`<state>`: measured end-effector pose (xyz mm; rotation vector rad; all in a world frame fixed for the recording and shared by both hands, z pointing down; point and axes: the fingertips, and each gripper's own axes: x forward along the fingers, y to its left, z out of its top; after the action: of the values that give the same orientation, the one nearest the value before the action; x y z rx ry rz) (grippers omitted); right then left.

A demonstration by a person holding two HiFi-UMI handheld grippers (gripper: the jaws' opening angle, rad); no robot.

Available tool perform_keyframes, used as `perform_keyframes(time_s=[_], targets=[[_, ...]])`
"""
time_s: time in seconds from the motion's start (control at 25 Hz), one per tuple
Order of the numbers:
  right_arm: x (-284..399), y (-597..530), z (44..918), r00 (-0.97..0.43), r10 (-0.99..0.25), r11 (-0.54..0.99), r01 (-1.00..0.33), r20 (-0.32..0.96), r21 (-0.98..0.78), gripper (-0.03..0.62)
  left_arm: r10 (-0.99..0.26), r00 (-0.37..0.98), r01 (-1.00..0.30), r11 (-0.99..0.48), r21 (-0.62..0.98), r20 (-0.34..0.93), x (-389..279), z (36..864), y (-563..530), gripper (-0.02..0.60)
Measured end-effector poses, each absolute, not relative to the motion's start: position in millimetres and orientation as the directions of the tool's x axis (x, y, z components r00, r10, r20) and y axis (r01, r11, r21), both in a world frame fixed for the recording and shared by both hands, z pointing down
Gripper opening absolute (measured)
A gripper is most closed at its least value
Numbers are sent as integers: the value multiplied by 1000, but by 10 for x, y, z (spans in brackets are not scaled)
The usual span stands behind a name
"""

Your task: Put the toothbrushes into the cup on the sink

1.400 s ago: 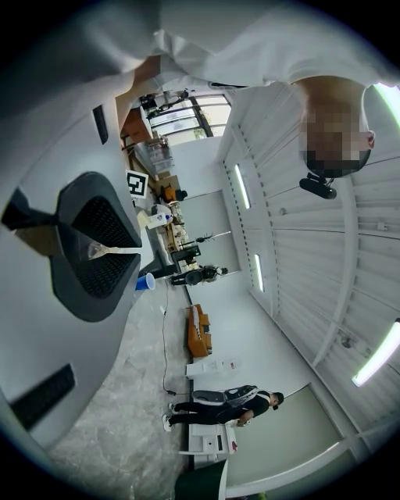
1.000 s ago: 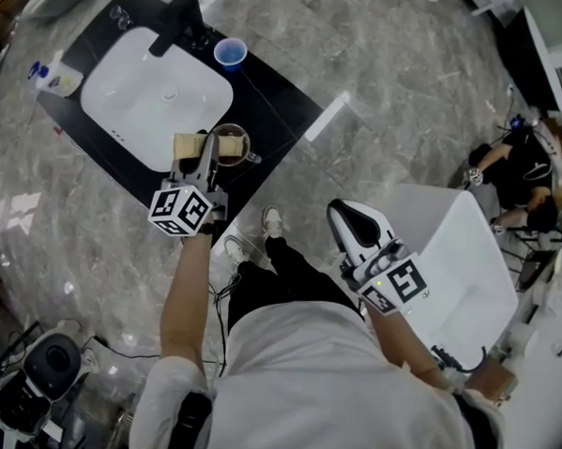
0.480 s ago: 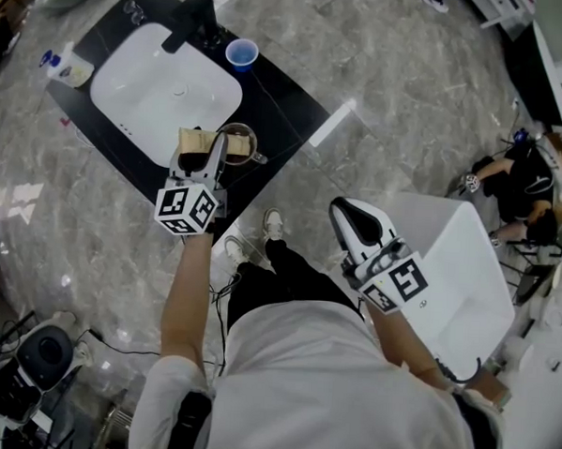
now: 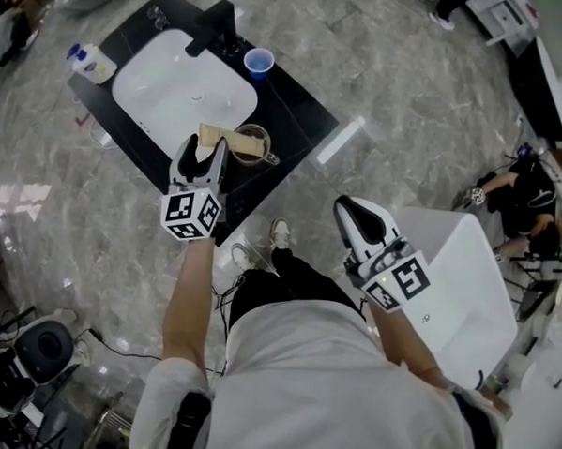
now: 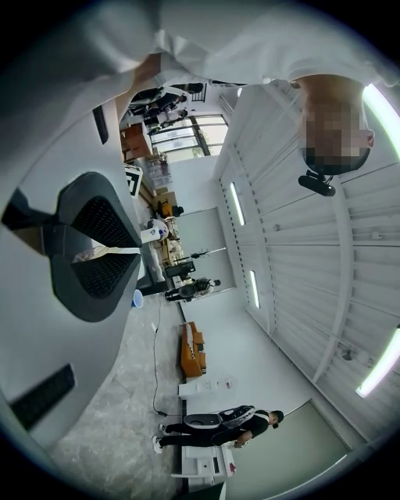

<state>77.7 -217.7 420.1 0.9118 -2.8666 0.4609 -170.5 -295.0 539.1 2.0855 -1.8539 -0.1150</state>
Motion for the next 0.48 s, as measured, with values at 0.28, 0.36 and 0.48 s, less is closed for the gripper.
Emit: perform_keyframes(time_s=[0.28,0.36,0.48], targets=[[553,-2037,4048,-848,-512,811,-529,134,-250,48,-990,61,-971,-30,239,125,-2000,5037,-2555,238],[460,-2004,3986,-861,-496,825,-508,114,-247,48,-993,21,-978,4,209,119,-2108,4931,-2417,208],[326,-1957,3906,-879,-470,846,-476,87,-238,48,-994,-32,-983,50,177,102,-2269,4787,-2209,142]])
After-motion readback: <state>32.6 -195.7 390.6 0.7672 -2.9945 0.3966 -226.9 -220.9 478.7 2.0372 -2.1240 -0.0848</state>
